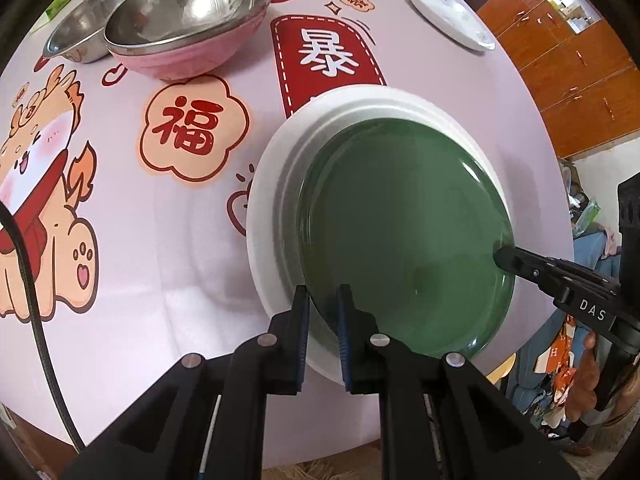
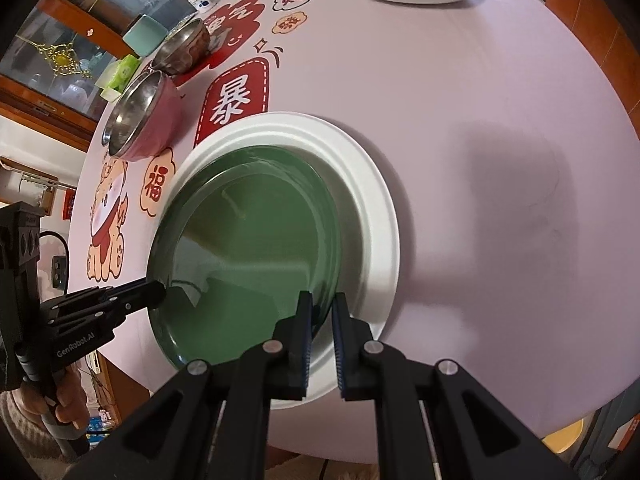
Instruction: Organize plates and bowls
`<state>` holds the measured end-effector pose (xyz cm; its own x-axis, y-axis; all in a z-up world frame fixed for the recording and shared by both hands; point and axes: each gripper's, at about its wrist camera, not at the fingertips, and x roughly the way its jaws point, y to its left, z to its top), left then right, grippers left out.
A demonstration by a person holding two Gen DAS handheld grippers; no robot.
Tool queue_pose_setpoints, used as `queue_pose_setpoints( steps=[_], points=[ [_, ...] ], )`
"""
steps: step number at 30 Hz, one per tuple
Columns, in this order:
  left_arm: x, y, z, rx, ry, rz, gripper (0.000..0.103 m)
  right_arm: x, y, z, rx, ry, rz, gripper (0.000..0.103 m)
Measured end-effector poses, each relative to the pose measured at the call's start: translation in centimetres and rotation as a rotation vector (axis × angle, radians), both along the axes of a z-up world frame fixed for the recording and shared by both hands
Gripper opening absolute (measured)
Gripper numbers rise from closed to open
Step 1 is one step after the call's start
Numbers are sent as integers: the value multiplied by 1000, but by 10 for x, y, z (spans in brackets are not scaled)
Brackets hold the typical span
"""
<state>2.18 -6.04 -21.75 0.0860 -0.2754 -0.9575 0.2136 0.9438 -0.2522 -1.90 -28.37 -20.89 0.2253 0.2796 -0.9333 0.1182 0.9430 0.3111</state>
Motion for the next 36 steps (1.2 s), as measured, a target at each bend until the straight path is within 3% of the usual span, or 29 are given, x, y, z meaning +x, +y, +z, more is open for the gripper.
queue_pose_setpoints(
  steps=[15, 24, 33, 36],
  points=[
    [7, -7, -7, -1, 16, -16, 12, 8, 1, -6, -30, 27, -3, 10],
    [10, -5, -7, -5, 23, -24, 16, 14, 10, -4, -106, 29, 41, 13],
    [13, -7, 3, 8, -11, -38, 37, 15, 13, 9, -169, 2, 57, 14],
    [14, -4, 8, 11, -24, -27, 50, 15, 15, 12, -174, -3, 62, 14]
  ],
)
